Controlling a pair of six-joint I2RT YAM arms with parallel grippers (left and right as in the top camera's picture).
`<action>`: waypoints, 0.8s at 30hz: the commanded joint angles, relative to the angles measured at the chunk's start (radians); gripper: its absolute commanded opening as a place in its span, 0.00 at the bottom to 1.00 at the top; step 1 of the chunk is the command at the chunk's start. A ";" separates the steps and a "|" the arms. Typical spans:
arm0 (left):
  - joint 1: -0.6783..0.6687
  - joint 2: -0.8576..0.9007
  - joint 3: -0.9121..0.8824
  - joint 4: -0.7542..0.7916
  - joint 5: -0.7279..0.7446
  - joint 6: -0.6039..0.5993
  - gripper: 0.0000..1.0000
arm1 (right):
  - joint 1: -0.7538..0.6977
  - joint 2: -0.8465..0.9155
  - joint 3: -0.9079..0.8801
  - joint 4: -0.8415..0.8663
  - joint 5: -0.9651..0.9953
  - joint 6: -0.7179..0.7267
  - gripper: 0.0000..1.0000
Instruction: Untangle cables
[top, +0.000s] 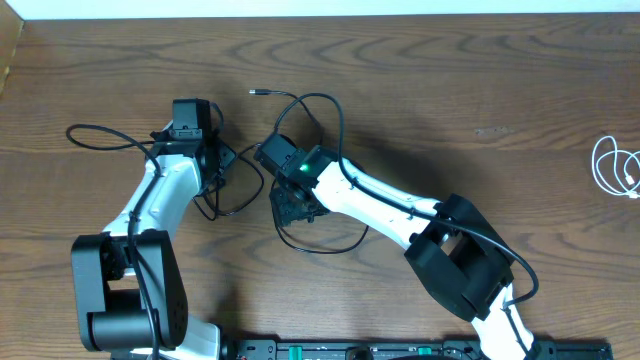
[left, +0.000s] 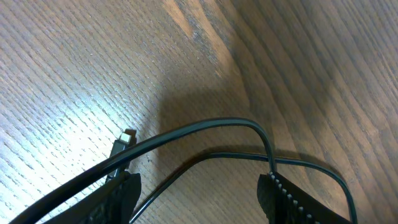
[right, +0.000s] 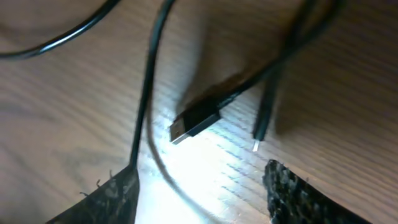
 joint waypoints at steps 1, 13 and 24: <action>0.000 -0.004 0.009 -0.003 -0.003 -0.005 0.65 | 0.000 -0.016 0.027 0.000 -0.033 -0.068 0.63; 0.000 -0.004 0.009 -0.003 -0.003 -0.005 0.65 | 0.048 -0.016 0.017 -0.017 -0.018 -0.068 0.65; 0.000 -0.004 0.009 -0.003 -0.003 -0.005 0.65 | 0.069 -0.016 -0.008 -0.021 0.009 -0.068 0.45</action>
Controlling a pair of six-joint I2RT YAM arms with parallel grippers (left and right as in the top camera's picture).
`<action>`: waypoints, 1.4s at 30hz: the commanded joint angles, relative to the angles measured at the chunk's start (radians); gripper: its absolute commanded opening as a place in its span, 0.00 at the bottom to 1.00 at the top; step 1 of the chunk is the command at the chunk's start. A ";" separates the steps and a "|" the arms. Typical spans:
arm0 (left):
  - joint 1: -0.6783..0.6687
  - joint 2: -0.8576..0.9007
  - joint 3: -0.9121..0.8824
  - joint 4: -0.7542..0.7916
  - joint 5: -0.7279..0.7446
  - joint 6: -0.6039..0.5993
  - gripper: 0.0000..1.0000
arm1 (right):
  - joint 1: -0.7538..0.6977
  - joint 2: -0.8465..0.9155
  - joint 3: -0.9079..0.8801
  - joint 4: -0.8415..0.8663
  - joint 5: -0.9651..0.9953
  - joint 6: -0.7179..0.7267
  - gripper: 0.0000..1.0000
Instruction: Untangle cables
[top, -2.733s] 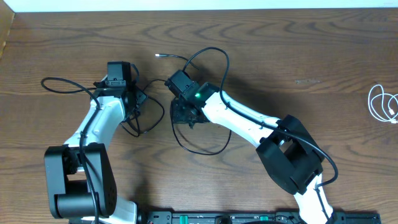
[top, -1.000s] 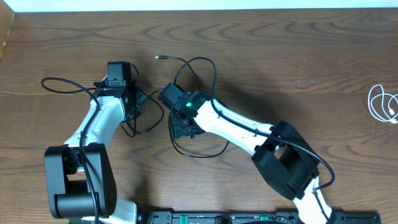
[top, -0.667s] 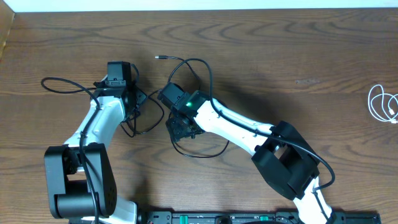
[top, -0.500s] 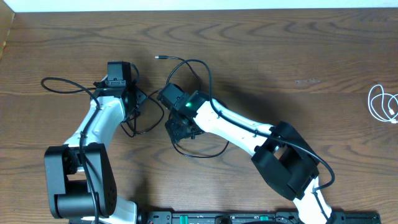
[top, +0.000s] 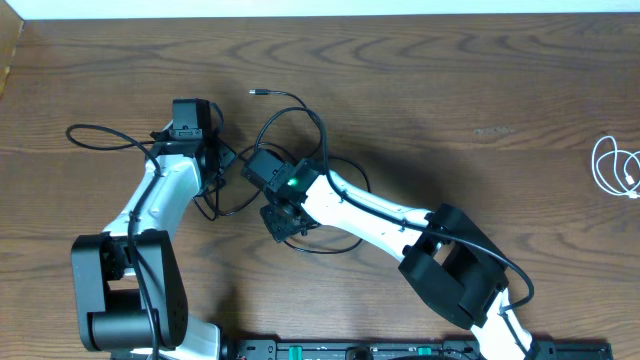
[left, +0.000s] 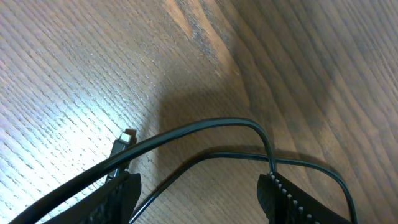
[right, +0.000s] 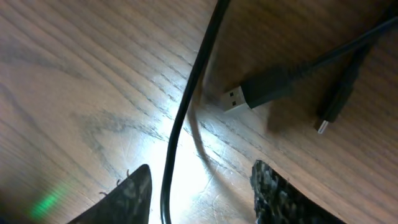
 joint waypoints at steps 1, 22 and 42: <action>0.000 -0.004 0.009 -0.003 -0.003 -0.005 0.65 | 0.005 -0.016 -0.008 -0.002 0.015 -0.008 0.44; 0.000 -0.004 0.009 -0.003 -0.003 -0.005 0.65 | 0.042 -0.016 -0.014 -0.024 0.030 -0.061 0.08; 0.000 -0.004 0.009 -0.003 -0.003 -0.005 0.65 | 0.042 -0.016 -0.014 0.006 0.030 -0.071 0.25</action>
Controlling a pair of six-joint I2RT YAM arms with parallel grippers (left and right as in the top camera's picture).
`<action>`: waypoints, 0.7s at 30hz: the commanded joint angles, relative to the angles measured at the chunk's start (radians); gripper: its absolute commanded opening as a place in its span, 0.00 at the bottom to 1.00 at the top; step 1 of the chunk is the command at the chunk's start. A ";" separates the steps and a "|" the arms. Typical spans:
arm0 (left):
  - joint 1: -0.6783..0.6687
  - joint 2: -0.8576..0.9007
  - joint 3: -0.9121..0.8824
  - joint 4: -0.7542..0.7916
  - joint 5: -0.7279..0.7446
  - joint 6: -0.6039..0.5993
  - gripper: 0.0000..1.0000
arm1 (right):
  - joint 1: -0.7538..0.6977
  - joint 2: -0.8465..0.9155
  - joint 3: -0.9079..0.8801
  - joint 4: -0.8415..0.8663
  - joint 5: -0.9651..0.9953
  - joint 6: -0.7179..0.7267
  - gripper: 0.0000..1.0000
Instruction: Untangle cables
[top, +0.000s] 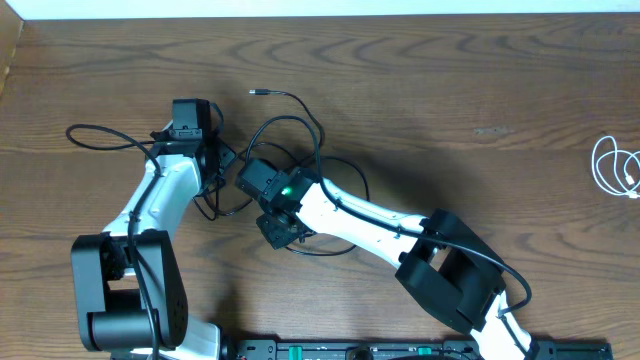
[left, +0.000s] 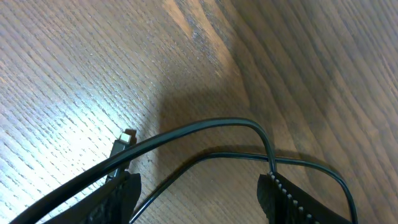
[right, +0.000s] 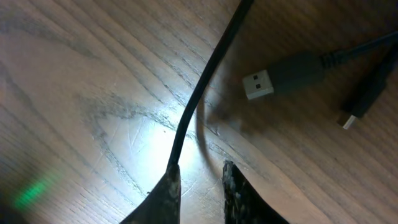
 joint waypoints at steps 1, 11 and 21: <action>0.000 -0.004 0.009 -0.003 -0.003 -0.005 0.65 | 0.004 -0.016 -0.008 0.011 0.008 -0.014 0.28; 0.000 -0.004 0.009 -0.003 -0.003 -0.005 0.65 | 0.005 -0.016 -0.008 0.019 0.005 -0.014 0.36; 0.000 -0.004 0.009 -0.003 -0.003 -0.005 0.64 | 0.031 -0.016 -0.008 0.013 -0.046 -0.135 0.31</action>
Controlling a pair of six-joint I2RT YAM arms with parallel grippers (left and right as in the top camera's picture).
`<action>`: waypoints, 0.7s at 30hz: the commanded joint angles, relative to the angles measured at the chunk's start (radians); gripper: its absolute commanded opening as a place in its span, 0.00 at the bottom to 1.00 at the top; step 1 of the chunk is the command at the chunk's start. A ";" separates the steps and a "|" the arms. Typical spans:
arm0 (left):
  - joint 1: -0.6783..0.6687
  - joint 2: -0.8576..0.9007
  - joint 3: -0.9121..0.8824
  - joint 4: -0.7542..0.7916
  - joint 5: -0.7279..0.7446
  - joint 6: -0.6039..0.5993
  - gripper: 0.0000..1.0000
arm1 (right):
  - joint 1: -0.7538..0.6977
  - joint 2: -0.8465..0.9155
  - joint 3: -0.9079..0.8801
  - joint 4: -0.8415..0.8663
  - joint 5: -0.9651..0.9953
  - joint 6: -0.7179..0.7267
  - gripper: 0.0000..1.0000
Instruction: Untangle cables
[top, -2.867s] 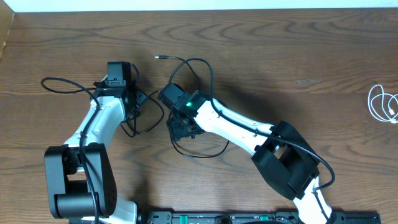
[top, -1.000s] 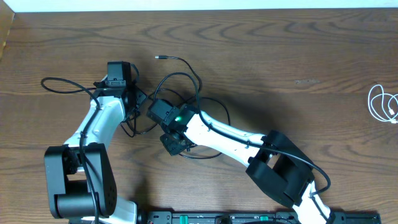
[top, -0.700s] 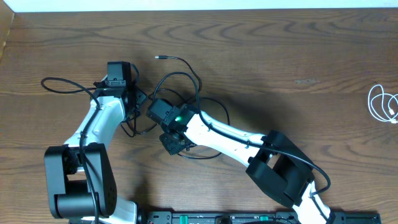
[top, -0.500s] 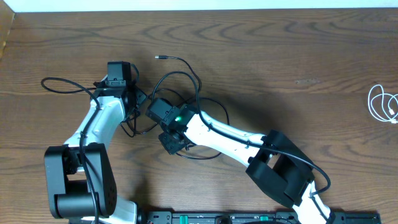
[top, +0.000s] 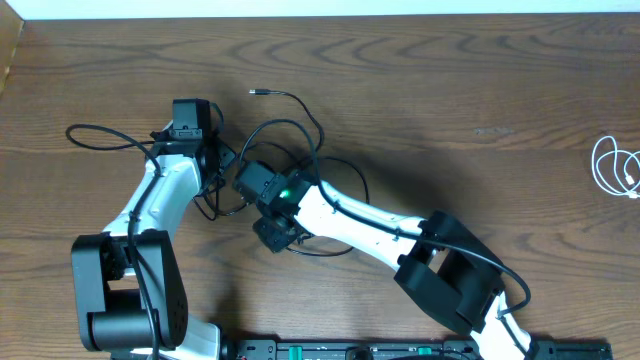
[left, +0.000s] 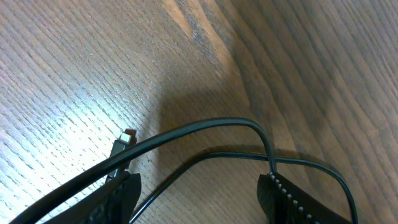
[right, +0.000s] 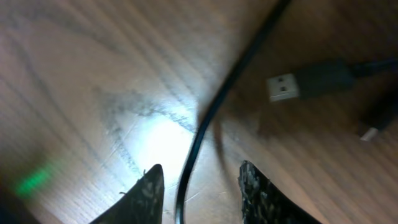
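Black cables (top: 312, 122) lie looped and crossed at the table's centre left, one small plug (top: 255, 92) pointing left at the top. My left gripper (left: 196, 202) is open low over the table, two black strands (left: 217, 124) running between its fingers beside a small plug (left: 127, 135). My right gripper (right: 199, 193) is open too, with one black strand (right: 205, 130) passing between its fingers, untouched. A USB-A plug (right: 292, 87) and a small plug (right: 371, 132) lie just beyond it. From overhead the right gripper (top: 272, 238) sits below the tangle.
A coiled white cable (top: 618, 168) lies at the far right edge. One black cable end (top: 72, 132) reaches out to the left of the left arm. The wooden table (top: 480, 80) stretches out behind the arms.
My right gripper's fingers stood close around the black strand and now stand wider apart, the strand still between them. The gripper has shifted slightly left. The left gripper has not moved.
My right gripper first hung open over the USB-A plug right of the tangle. It then stood further left with a black strand between its open fingers, then with fingers narrowed round that strand, and now they are spread again. My left gripper stayed open over its strands throughout.
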 joint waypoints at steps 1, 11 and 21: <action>0.000 -0.004 0.009 -0.003 -0.003 -0.005 0.65 | 0.018 -0.016 -0.007 -0.006 -0.018 -0.051 0.28; 0.000 -0.004 0.008 -0.003 -0.003 -0.005 0.65 | 0.021 -0.016 -0.008 -0.027 -0.017 -0.064 0.21; 0.000 -0.004 0.008 -0.003 -0.003 -0.005 0.65 | 0.020 -0.016 -0.010 -0.049 -0.014 -0.064 0.19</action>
